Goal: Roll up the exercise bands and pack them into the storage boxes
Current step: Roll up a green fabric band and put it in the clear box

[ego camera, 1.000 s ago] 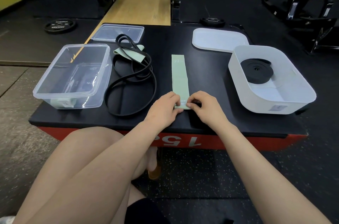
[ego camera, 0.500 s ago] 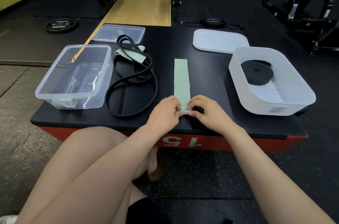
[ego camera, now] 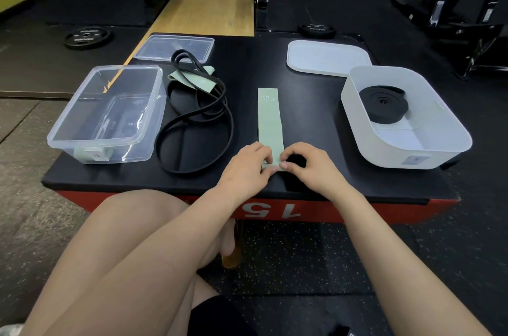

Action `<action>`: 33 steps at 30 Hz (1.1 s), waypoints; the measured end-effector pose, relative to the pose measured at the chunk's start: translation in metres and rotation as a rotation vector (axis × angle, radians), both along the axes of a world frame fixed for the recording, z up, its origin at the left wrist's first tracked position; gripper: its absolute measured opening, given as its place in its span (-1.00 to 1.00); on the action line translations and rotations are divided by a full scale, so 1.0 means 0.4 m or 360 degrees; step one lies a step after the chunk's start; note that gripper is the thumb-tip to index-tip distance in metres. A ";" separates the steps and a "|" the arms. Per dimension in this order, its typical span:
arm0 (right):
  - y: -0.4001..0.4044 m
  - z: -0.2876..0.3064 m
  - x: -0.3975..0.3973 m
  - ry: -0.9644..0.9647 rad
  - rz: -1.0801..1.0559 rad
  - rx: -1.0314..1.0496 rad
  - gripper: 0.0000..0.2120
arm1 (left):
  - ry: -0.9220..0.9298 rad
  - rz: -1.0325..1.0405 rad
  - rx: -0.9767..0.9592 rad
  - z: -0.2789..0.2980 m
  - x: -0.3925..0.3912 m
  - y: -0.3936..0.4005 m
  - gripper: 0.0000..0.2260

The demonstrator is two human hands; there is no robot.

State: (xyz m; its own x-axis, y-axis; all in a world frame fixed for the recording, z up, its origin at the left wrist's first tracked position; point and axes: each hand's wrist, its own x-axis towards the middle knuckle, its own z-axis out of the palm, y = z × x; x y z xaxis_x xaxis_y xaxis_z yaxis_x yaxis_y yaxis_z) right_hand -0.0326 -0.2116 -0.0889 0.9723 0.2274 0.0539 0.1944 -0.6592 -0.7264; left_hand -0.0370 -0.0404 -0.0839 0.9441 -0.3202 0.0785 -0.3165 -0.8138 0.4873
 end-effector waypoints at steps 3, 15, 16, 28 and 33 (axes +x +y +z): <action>0.008 0.000 0.005 0.0004 -0.0053 0.0022 -0.98 | -0.0022 -0.0037 0.0031 -0.002 0.006 0.003 -0.82; 0.000 -0.014 0.005 -0.0159 0.0061 -0.0039 -0.86 | 0.0019 0.0114 -0.0113 -0.015 0.019 -0.003 -0.86; 0.000 -0.014 0.007 -0.0138 0.0064 -0.0037 -0.87 | 0.0033 0.0123 -0.0140 -0.016 0.020 -0.003 -0.85; 0.014 -0.005 0.051 -0.0105 -0.0048 -0.0051 -0.94 | 0.0051 0.0128 -0.0223 -0.021 0.044 0.007 -0.80; 0.022 -0.012 0.046 -0.0194 -0.0122 -0.0023 -0.93 | 0.0059 0.0170 -0.0243 -0.017 0.054 0.005 -0.86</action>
